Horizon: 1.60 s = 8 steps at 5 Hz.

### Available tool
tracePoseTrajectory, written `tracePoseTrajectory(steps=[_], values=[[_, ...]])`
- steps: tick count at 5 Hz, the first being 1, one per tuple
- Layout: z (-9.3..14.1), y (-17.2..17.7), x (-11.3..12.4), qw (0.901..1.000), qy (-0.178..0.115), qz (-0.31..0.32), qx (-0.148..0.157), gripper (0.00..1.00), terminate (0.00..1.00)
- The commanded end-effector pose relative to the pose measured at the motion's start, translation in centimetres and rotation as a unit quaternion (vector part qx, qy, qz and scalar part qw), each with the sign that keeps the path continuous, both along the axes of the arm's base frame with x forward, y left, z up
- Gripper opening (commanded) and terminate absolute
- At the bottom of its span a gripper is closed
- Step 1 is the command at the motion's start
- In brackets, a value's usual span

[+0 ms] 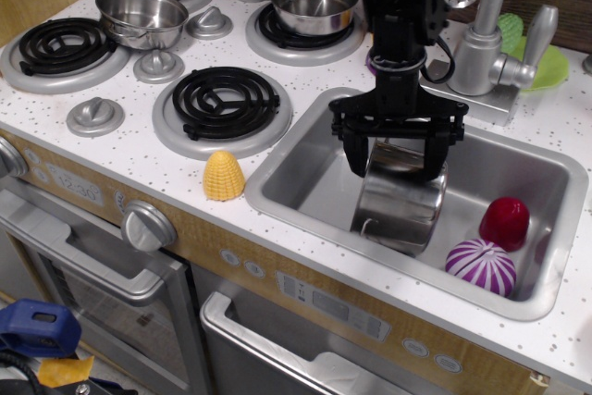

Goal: Flip pot upright in sink

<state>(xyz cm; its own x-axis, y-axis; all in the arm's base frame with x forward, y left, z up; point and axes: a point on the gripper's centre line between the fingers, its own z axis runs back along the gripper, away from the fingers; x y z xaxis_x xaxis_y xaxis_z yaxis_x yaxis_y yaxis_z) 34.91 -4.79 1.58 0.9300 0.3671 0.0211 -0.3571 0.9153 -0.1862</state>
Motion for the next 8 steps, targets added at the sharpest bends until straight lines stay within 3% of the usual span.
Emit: tracePoseTrajectory(steps=[1,2,4,5,6,8], values=[[3.5,0.0,0.9,0.9906,-0.066,0.016,-0.119,1.00,0.00],[3.4,-0.3,1.0,0.9820,-0.089,0.018,-0.166,1.00,0.00],[2.1,-0.8,0.9,0.9751,-0.156,0.039,-0.153,1.00,0.00],[1.7,-0.4,1.1,0.9686,-0.183,0.050,-0.161,1.00,0.00],[1.9,-0.4,1.1,0.9671,-0.184,0.061,-0.164,0.00,0.00],[1.9,-0.4,1.1,0.9652,-0.182,0.063,-0.176,0.00,0.00]])
